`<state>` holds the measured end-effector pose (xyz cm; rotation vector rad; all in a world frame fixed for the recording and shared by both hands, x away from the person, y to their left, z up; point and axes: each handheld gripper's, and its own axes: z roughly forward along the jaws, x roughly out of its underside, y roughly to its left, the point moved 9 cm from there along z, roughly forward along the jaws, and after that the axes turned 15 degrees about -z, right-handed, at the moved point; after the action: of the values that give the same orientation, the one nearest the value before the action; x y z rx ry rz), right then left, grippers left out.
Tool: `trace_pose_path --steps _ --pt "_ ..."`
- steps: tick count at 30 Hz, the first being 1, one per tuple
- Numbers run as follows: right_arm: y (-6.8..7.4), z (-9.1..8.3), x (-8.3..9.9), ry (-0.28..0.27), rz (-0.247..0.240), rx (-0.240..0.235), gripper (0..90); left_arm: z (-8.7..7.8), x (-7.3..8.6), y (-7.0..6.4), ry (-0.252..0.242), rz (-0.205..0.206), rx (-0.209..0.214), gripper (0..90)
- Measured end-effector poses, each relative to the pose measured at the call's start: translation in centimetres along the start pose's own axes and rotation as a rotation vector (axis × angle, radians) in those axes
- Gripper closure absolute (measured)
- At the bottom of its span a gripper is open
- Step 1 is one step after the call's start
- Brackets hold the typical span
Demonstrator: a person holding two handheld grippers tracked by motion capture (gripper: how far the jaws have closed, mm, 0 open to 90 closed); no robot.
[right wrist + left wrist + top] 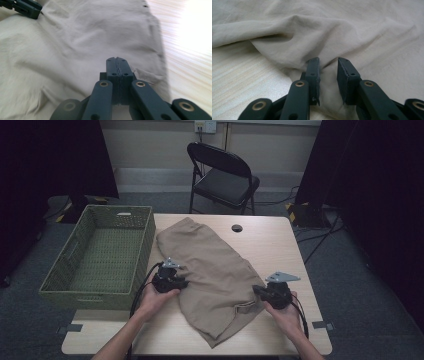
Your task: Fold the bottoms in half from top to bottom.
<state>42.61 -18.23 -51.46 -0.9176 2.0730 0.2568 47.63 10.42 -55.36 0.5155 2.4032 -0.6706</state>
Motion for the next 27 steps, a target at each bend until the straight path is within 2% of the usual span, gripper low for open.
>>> trace_pose_path --steps 2,4,10,12,14,16,18,21,22,24,27 --pt "-0.5 -1.3 0.7 -0.007 0.019 0.016 90.0 0.0 0.0 0.0 0.0 -0.001 0.0 71.7" --pt "-0.9 -2.1 1.5 0.001 0.017 0.029 90.0 0.0 0.0 0.0 0.001 -0.001 0.003 71.6" --pt "-2.1 -4.1 3.9 0.03 0.053 0.057 90.0 0.0 0.0 -0.1 0.004 -0.012 0.011 69.3" --pt "-2.3 -4.4 3.6 -0.003 0.071 0.056 89.4 0.0 0.0 -0.2 0.004 -0.007 0.009 67.8" --pt "-2.4 -4.6 2.8 -0.04 0.08 0.068 80.3 0.0 0.0 -0.3 0.007 -0.005 0.007 65.7" --pt "-2.4 -4.6 1.9 -0.066 0.079 0.085 76.1 0.0 0.0 -0.3 0.009 0.005 0.001 65.2" --pt "-1.7 -4.0 1.0 -0.085 0.077 0.047 74.4 0.0 0.0 -0.2 0.006 -0.001 0.009 65.8" --pt "0.6 -2.5 0.0 -0.071 -0.001 -0.017 75.2 0.0 -0.1 -0.1 0.002 -0.006 0.013 66.8" --pt "1.7 -1.7 -0.4 -0.061 -0.028 -0.055 76.0 0.0 -0.1 0.0 -0.001 -0.004 0.01 66.8" --pt "3.3 -0.4 -1.0 -0.041 -0.066 -0.098 83.6 0.1 -0.2 0.1 -0.006 -0.005 0.005 65.5" --pt "5.0 1.3 -1.7 -0.025 -0.088 -0.156 86.3 0.2 -0.4 0.3 -0.017 -0.016 0.005 65.3"
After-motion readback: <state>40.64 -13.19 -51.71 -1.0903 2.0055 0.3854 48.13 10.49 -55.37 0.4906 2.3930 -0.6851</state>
